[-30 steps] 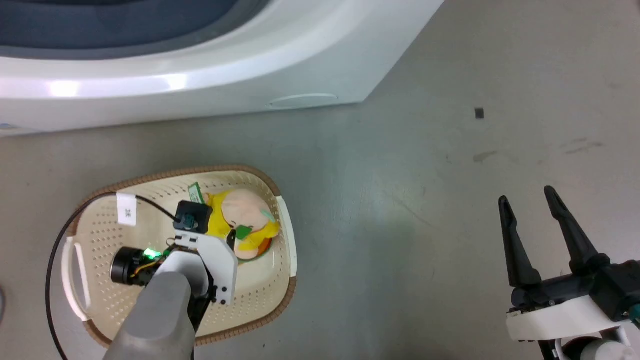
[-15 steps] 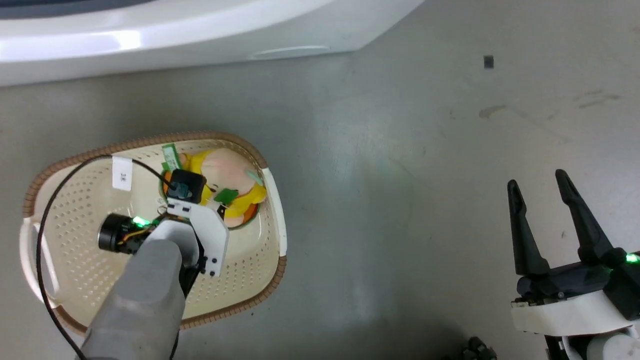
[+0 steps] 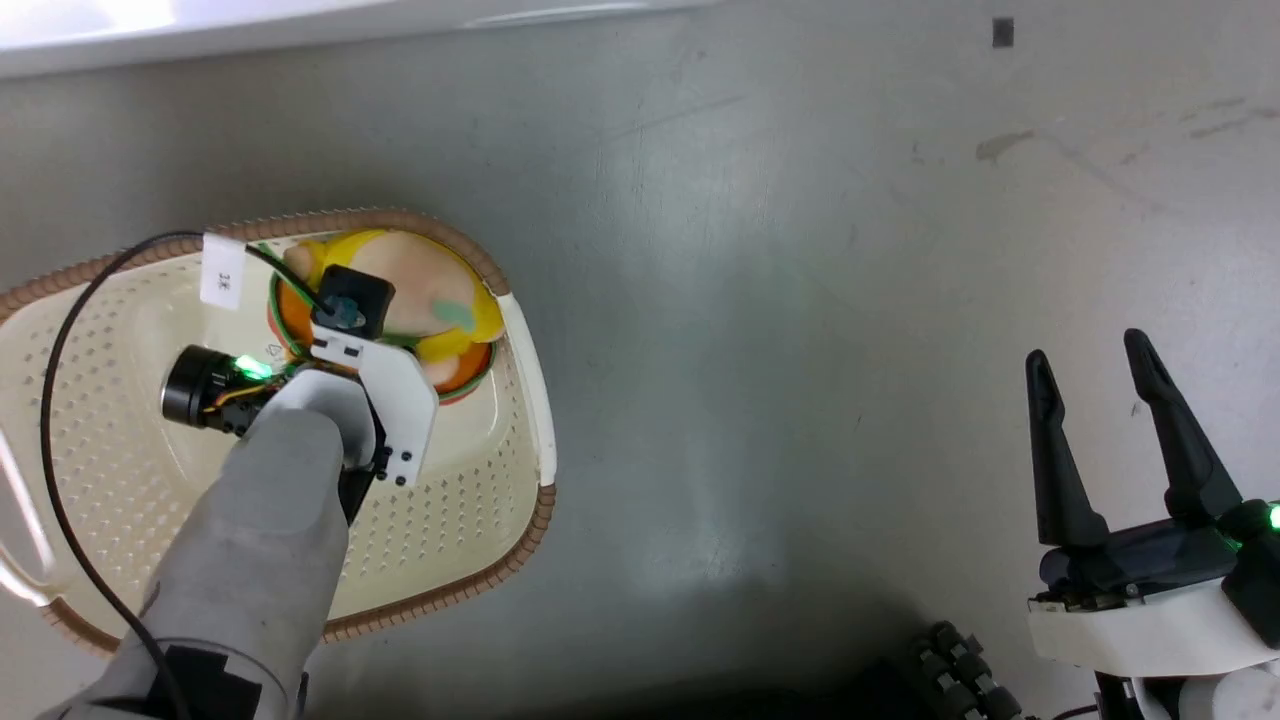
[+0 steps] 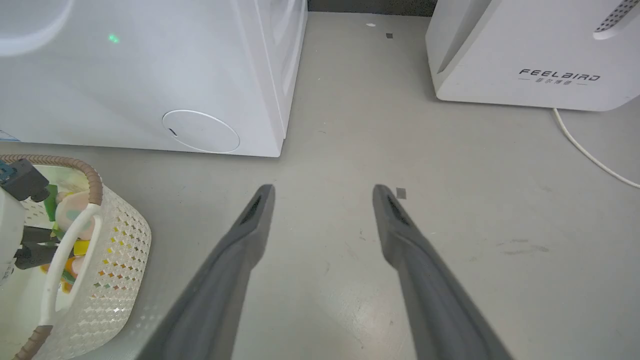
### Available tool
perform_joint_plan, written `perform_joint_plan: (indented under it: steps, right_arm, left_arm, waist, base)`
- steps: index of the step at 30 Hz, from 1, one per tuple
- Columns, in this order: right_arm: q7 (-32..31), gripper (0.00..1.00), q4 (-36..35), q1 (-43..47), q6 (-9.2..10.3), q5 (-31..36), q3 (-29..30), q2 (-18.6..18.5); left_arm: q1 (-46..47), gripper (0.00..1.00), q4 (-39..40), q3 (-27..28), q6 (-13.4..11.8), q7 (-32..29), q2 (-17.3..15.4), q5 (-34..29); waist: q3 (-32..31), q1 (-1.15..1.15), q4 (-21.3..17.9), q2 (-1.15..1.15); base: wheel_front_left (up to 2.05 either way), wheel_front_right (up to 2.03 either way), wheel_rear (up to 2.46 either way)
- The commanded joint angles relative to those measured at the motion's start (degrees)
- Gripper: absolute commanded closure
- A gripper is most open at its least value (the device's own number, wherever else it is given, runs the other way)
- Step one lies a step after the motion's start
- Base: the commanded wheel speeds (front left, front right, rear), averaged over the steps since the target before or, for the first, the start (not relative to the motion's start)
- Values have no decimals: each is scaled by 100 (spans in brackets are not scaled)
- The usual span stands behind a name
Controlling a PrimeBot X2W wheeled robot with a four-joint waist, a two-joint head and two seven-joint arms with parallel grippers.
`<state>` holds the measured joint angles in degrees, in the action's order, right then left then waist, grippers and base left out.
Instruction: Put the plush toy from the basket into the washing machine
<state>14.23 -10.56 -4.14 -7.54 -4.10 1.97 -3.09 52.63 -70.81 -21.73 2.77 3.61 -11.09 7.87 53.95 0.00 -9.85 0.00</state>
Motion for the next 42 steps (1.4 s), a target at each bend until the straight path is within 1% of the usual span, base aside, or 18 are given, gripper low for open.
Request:
perform_joint_plan:
  steps: [1,5,11,16,20,24,31,35,42]
  right_arm:
    - [58,0,-31,-121,5,-7,18,21]
    - [77,0,34,-133,5,27,11,22]
    - [77,0,169,-148,5,51,-9,22]
    - [77,0,367,-87,5,146,-30,22]
    - [77,0,597,-10,5,213,-51,22]
    - [77,0,744,102,5,114,33,22]
    - [77,0,927,348,5,47,138,18]
    - [77,0,992,508,5,1,163,19]
    - [77,0,1076,750,5,-91,195,20]
  left_arm:
    - [60,100,-199,-63,32,-19,-16,55]
    - [7,100,-300,-100,63,26,-19,126]
    - [-313,100,-308,-106,68,137,35,227]
    - [-762,100,-311,-111,72,298,133,325]
    - [-1218,100,-312,-60,76,479,201,459]
    - [-1645,100,-313,29,93,687,254,627]
    - [-2174,100,-188,131,166,1072,324,829]
    - [-2468,100,245,190,172,1132,331,887]
    - [-3226,100,1956,504,62,1137,227,900]
  waist:
    - [39,0,-6,0]
    - [-54,0,-2,0]
    - [-522,0,13,0]
    - [-1197,0,28,0]
    - [-1880,0,34,0]
    - [-2540,0,86,0]
    - [-3431,0,254,0]
    - [-3804,0,386,0]
    - [-4255,0,573,0]
  base:
    - [0,0,0]
    - [0,0,0]
    - [0,0,0]
    - [0,0,0]
    - [0,0,0]
    - [0,0,0]
    - [0,0,0]
    - [0,0,0]
    - [0,0,0]
